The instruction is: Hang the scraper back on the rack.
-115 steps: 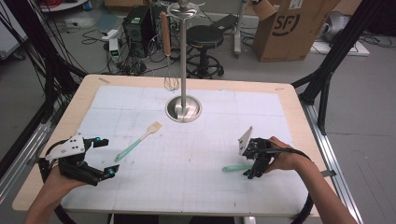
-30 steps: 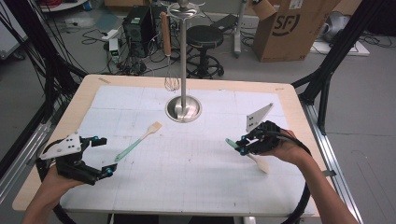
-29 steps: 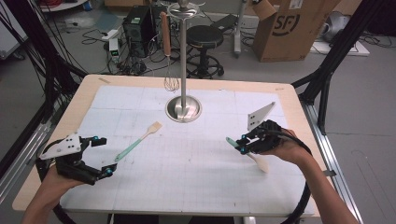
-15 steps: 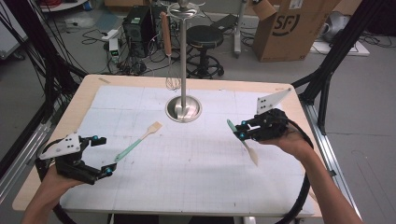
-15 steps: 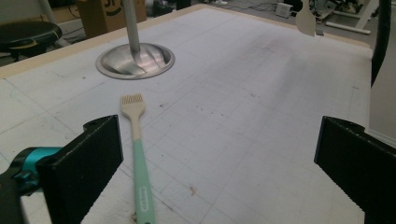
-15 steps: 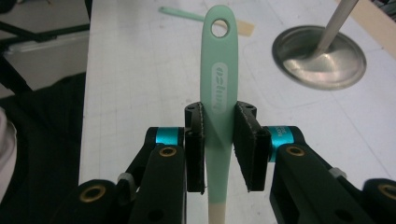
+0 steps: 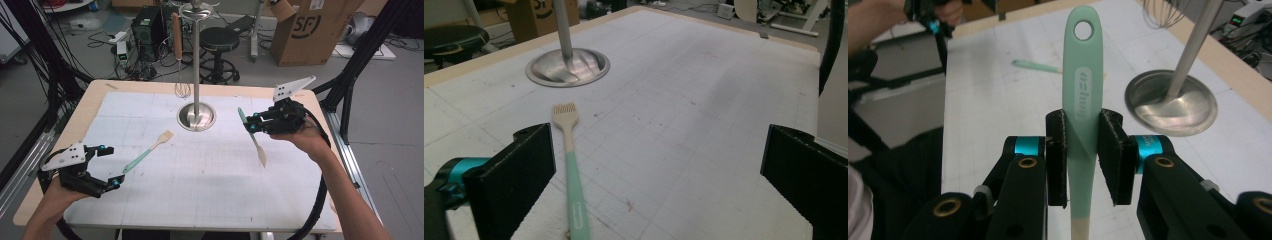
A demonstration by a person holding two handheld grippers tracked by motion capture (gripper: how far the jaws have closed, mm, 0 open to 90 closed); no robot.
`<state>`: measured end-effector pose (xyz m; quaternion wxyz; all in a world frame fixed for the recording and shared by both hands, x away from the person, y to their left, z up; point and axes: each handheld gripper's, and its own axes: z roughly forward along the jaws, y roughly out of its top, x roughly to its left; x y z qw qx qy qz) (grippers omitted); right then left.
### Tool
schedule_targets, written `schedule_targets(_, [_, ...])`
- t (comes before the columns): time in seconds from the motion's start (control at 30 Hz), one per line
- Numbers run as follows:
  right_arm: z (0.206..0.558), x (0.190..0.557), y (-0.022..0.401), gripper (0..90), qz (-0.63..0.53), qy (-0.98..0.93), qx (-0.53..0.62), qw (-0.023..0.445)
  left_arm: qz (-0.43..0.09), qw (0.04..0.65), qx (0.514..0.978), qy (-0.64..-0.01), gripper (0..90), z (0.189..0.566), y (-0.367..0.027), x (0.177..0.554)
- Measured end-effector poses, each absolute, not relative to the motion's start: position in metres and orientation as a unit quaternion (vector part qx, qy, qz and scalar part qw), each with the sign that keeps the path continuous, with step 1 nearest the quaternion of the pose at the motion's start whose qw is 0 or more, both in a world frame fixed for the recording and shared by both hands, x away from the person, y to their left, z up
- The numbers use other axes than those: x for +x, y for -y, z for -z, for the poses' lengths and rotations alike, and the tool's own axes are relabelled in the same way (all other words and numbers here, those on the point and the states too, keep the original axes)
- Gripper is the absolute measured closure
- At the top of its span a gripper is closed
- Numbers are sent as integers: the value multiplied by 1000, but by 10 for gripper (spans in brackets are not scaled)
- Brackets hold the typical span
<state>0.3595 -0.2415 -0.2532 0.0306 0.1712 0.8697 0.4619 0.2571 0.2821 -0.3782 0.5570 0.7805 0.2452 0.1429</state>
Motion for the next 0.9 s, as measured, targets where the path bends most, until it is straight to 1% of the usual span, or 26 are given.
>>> schedule_targets(0.2, [237, 366, 233, 743, -486, -851, 194, 35, -145, 557, 781, -244, 17, 378, -282, 257])
schedule_targets(0.43, [222, 376, 220, 743, -496, -843, 203, 50, -145, 558, 780, -245, 17, 378, -282, 257])
schedule_targets(0.9, [192, 393, 214, 744, -523, -819, 223, 81, -142, 555, 784, -240, 17, 379, -279, 256])
